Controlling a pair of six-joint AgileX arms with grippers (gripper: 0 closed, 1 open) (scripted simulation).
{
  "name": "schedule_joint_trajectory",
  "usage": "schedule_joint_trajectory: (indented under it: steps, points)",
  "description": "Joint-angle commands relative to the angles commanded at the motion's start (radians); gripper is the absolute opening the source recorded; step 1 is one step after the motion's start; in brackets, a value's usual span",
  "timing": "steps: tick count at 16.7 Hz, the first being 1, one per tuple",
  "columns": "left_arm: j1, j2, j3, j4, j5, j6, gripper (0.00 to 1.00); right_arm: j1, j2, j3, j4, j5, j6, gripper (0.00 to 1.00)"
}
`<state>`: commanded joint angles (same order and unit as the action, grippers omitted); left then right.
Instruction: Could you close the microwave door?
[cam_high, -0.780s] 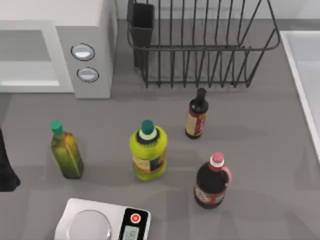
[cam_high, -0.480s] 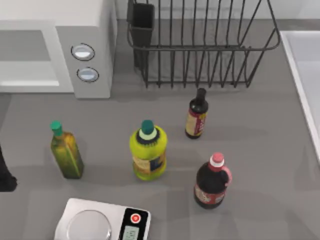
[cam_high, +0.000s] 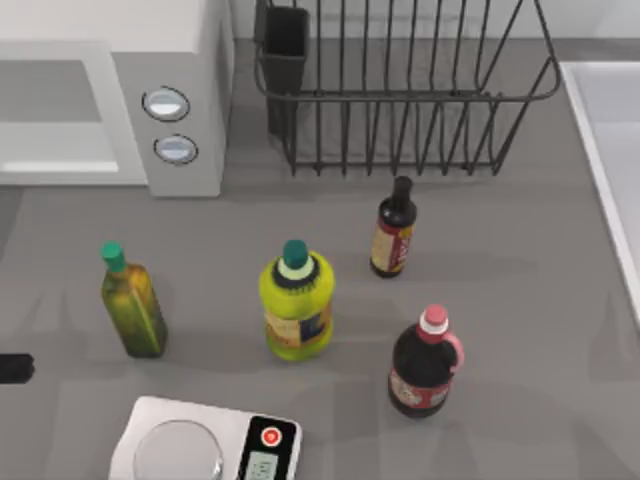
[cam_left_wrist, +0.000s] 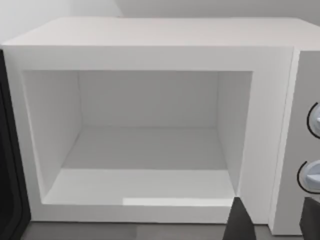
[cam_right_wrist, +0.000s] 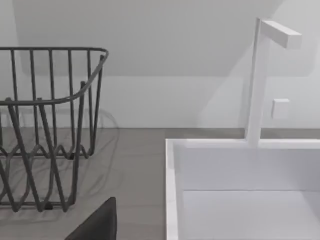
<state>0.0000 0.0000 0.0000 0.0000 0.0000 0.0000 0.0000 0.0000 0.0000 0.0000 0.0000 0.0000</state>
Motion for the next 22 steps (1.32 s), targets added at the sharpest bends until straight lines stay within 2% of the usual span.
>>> schedule_joint_trajectory:
  steps: [1,2,11,17,22]
  points:
    - [0.0,0.0,0.0,0.0,0.0,0.0,0.02,0.0,0.0,0.0,0.0,0.0,0.0,1.0]
    - [0.0,0.0,0.0,0.0,0.0,0.0,0.0,0.0,0.0,0.0,0.0,0.0,0.0,1.0]
    - [-0.003,0.004,0.0,0.004,-0.003,0.0,0.0,0.0,0.0,0.0,0.0,0.0,0.0,1.0]
    - [-0.097,0.139,-0.013,0.153,-0.097,0.002,0.0,0.0,0.0,0.0,0.0,0.0,0.0,1.0]
    - [-0.098,0.142,-0.012,0.157,-0.099,0.002,0.0,0.0,0.0,0.0,0.0,0.0,0.0,1.0]
